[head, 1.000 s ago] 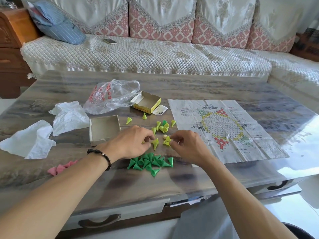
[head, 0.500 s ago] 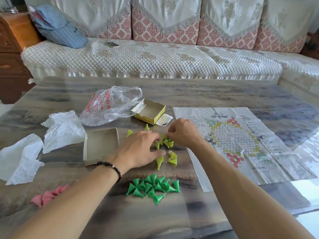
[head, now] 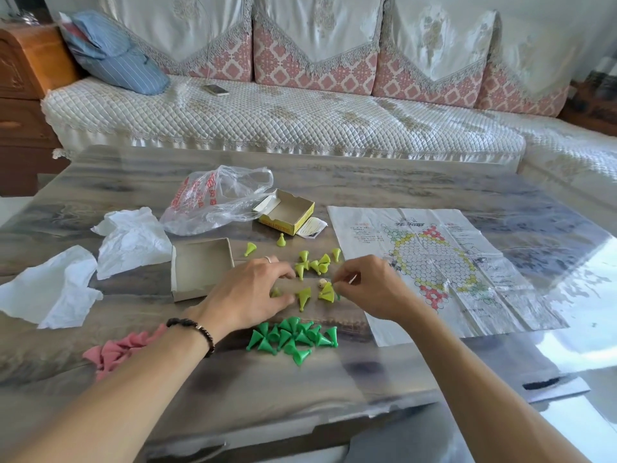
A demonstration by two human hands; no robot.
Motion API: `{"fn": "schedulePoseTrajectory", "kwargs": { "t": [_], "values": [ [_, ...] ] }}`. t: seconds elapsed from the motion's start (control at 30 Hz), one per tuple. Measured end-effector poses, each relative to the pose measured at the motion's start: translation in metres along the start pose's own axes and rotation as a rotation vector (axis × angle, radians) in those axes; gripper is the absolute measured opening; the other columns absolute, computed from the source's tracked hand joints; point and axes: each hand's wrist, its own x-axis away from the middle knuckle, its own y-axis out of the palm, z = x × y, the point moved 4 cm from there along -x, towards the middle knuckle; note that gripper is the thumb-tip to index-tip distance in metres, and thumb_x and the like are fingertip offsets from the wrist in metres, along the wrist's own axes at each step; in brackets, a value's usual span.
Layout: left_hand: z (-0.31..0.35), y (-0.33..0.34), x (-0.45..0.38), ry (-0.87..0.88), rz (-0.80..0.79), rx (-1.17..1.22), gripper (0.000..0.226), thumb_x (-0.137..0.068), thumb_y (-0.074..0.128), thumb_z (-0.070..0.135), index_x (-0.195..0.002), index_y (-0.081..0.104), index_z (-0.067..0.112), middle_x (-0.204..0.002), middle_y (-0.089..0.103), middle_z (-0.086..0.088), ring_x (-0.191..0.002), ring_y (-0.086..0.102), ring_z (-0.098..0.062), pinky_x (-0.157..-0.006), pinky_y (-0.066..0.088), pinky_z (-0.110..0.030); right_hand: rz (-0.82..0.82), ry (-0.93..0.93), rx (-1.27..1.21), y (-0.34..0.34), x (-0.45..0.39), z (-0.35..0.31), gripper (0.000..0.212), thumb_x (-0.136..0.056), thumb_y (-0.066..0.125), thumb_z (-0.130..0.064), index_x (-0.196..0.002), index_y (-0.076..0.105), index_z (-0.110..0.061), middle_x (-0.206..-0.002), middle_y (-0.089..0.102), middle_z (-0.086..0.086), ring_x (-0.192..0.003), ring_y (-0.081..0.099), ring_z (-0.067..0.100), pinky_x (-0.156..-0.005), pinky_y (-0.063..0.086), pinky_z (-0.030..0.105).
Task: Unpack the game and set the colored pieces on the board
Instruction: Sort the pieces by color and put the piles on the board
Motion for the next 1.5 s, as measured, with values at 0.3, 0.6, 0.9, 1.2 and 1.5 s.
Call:
{"fn": "schedulePoseTrajectory", "kwargs": {
  "t": [0.3,0.6,0.9,1.2,1.5],
  "values": [
    [-0.007,-0.005,0.020,-0.075,0.004,0.022,0.034,-0.084,0.069,0.032,-0.116,0.063,0.025,-0.087,0.051,0.010,-0.082,0.056,-0.010,-0.078,0.050,-0.035,-0.092,0.059,0.013,0.019,0.040,0.004,0.014,-0.081,0.064,-0.012,-0.073,0.073,-0.019,-0.060,0.064,-0.009,-0.051,0.054,-0.003,-0.050,0.041,0.013],
    [0.001,0.001,-0.001,-0.095,-0.092,0.044,0.054,-0.076,0.074,0.053,-0.123,0.057,0.032,-0.104,0.060,0.007,-0.087,0.053,-0.010,-0.082,0.047,-0.031,0.093,0.074,0.010,0.013,0.007,0.004,0.023,-0.080,0.066,-0.021,-0.103,0.067,-0.018,-0.093,0.065,-0.002,-0.082,0.060,0.016,-0.069,0.044,0.025],
    [0.007,0.011,-0.025,-0.072,-0.076,-0.051,0.027,-0.081,0.075,0.038,-0.103,0.066,0.025,-0.088,0.054,0.009,-0.088,0.055,-0.014,-0.072,0.041,-0.027,0.044,0.006,0.029,0.033,-0.004,-0.003,0.020,-0.071,0.069,-0.015,-0.091,0.069,-0.018,-0.076,0.061,-0.006,-0.071,0.057,0.011,-0.054,0.039,0.011],
    [-0.015,0.006,-0.032,-0.119,0.025,-0.009,0.026,-0.081,0.075,0.028,-0.103,0.064,0.019,-0.100,0.064,0.001,-0.097,0.059,-0.018,-0.077,0.043,-0.028,0.117,-0.122,0.151,0.040,-0.036,-0.025,0.016,-0.072,0.068,-0.016,-0.088,0.068,-0.014,-0.082,0.065,0.003,-0.079,0.061,0.024,-0.071,0.049,0.036],
    [-0.029,-0.022,-0.036,-0.195,-0.023,-0.249,0.085,-0.065,0.080,0.054,-0.134,0.040,0.026,-0.127,0.043,0.003,-0.095,0.058,-0.019,-0.070,0.052,-0.035,0.051,0.117,0.159,-0.003,-0.062,0.015,0.049,-0.083,0.061,-0.016,-0.132,0.054,-0.012,-0.126,0.052,0.009,-0.112,0.053,0.024,-0.084,0.039,0.024]
  ]
}}
